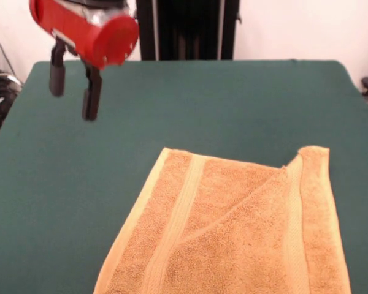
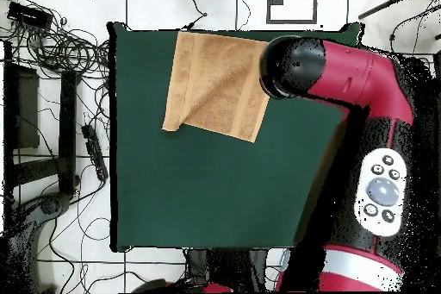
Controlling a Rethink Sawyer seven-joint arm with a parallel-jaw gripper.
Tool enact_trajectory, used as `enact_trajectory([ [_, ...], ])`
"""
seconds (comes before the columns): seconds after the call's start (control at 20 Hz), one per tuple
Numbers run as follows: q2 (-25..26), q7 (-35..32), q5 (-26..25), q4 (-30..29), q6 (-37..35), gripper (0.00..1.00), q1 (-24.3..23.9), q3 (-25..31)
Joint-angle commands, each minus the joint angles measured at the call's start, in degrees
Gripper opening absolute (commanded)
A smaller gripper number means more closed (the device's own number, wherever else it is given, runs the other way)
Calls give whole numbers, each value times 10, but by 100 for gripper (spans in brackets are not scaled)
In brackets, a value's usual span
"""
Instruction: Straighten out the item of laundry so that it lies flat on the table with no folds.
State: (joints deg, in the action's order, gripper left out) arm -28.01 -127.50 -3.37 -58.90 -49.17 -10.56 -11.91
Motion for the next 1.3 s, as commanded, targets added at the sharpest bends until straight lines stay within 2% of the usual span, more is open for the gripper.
enact_trajectory([
  [0.05,72,-12,-17,-110,74,100,32,79],
  [0.4,81,-27,6,-127,91,100,29,104],
  [0.6,83,-22,26,-135,75,100,16,129],
  [1.3,109,-43,35,-108,74,100,11,148],
])
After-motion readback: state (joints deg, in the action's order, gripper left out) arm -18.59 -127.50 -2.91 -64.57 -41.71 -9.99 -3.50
